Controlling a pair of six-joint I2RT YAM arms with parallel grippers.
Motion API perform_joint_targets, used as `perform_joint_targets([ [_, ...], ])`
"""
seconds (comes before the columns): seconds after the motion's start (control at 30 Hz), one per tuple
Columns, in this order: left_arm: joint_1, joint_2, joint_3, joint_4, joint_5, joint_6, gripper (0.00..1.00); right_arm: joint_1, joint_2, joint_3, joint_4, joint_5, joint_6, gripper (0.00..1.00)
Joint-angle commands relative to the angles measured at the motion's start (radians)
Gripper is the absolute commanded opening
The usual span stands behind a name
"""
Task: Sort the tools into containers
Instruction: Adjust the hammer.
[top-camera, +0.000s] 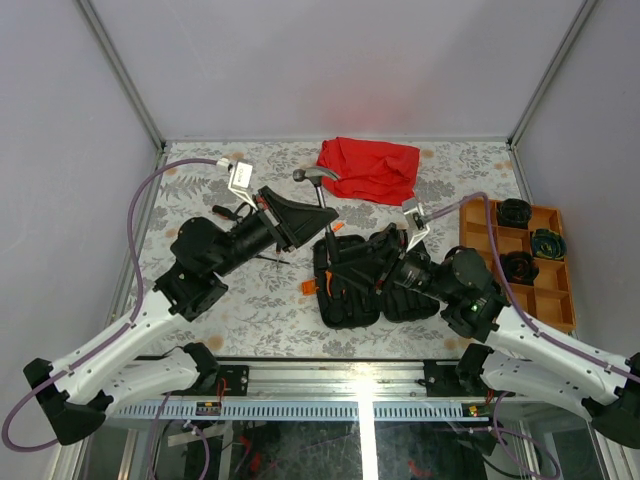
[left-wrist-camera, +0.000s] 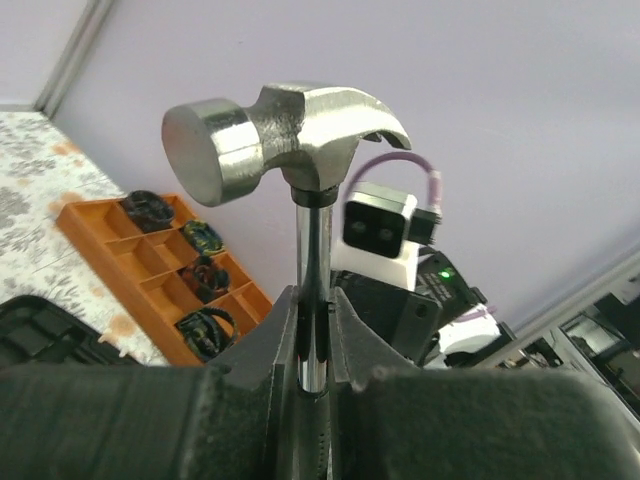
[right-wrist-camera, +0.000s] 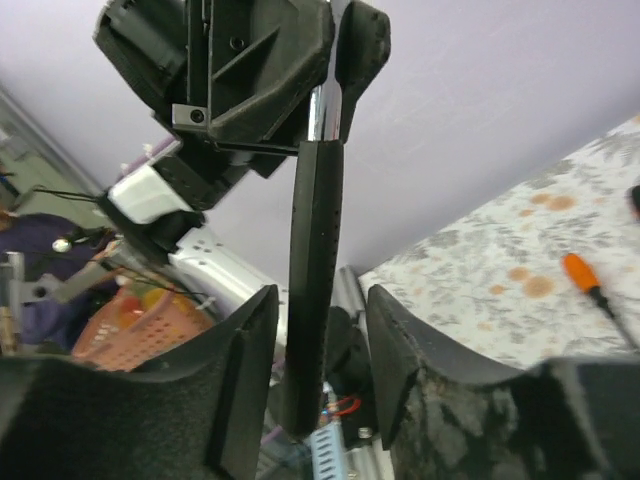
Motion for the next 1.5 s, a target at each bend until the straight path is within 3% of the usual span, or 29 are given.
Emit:
perform_joint_targets([
  [0.0,0.002,-0.006,0.071,-0.109,-0.106,0.034,0.00,-0.004,-0.051,0.054,-0.125,0.109,-0.161,0.52],
  [0.17,0.003,0.014,0.086,-0.213,-0.187,0.046,0.00,-0.005,-0.020,0.117,-0.283,0.199,-0.280,0.60],
  [0.3,0.003,0.043,0.089,-0.260,-0.237,0.051,0.00,-0.005,0.030,0.131,-0.288,0.212,-0.303,0.70],
  [0.43,0.004,0.067,0.068,-0.265,-0.276,0.050,0.00,-0.004,0.081,0.141,-0.315,0.278,-0.282,0.69],
  [0.53,0.003,0.076,0.052,-0.248,-0.287,0.045,0.00,-0.004,0.114,0.150,-0.373,0.356,-0.268,0.62],
  [0.7,0.003,0.091,0.033,-0.240,-0.304,0.045,0.00,-0.004,0.136,0.112,-0.350,0.373,-0.227,0.39],
  [0.83,0.006,0.091,-0.012,-0.193,-0.278,0.064,0.02,-0.004,0.144,0.089,-0.303,0.356,-0.181,0.08],
  [0.87,0.008,0.089,-0.023,-0.183,-0.272,0.064,0.05,-0.004,0.142,0.085,-0.296,0.358,-0.171,0.02],
  [1.0,0.021,0.090,-0.047,-0.154,-0.215,0.071,0.20,-0.004,0.127,0.072,-0.288,0.369,-0.129,0.00],
  [1.13,0.033,0.080,-0.079,-0.129,-0.175,0.076,0.63,-0.006,0.092,0.026,-0.259,0.405,-0.058,0.00],
  [1.2,0.045,0.068,-0.098,-0.138,-0.179,0.067,0.79,-0.022,0.075,0.009,-0.258,0.404,-0.019,0.00],
  [1.3,0.066,0.053,-0.126,-0.166,-0.170,0.047,0.87,-0.050,0.053,-0.006,-0.299,0.404,0.024,0.00],
  [1.47,0.081,0.038,-0.177,-0.240,-0.195,0.032,0.88,-0.115,0.011,-0.062,-0.366,0.396,0.093,0.00],
])
